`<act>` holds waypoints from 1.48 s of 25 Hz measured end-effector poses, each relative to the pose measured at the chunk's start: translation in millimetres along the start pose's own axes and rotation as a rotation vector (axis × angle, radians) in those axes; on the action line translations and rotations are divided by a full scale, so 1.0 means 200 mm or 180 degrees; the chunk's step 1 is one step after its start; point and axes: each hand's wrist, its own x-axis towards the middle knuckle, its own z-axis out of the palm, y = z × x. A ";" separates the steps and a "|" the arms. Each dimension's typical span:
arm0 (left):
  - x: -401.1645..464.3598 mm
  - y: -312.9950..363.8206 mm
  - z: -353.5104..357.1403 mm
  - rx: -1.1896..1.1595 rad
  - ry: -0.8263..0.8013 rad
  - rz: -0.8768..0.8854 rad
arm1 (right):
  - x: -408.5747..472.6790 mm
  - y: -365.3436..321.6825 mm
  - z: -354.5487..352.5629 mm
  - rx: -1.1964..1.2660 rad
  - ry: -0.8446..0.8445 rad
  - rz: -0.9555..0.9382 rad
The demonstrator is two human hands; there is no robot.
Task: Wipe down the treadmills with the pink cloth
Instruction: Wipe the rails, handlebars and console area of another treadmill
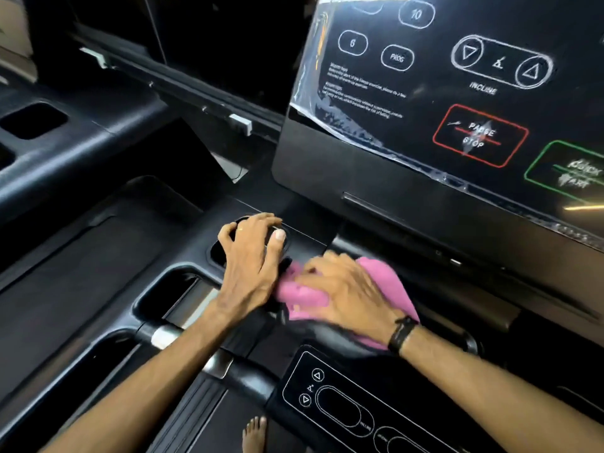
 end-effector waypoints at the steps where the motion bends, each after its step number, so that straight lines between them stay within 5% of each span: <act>1: 0.00 0.01 0.01 -0.0004 -0.0049 0.0070 | 0.04 0.07 -0.01 -0.0203 0.0122 0.0437; 4: 0.03 0.02 0.05 -0.0002 -0.0223 0.0380 | 0.02 0.14 -0.02 -0.0614 0.0567 0.1516; 17: 0.10 0.14 0.29 0.0344 -0.0444 0.0703 | -1.08 0.25 -0.26 -0.1046 0.1101 0.3058; 23: 0.09 0.03 0.20 0.0258 -0.0364 0.0623 | -1.05 0.00 -0.25 -0.0807 0.0361 0.1534; 28: 0.11 0.06 0.23 0.0085 -0.0380 0.0716 | -0.53 0.04 -0.12 -0.0396 0.0164 0.0330; 32: 0.14 0.10 0.27 0.0069 -0.0405 0.0894 | -0.25 0.05 -0.02 -0.0279 0.0225 0.0865; 37: 0.15 0.13 0.25 -0.0011 -0.0522 0.1052 | -0.70 0.09 -0.23 -0.0344 -0.0008 0.1817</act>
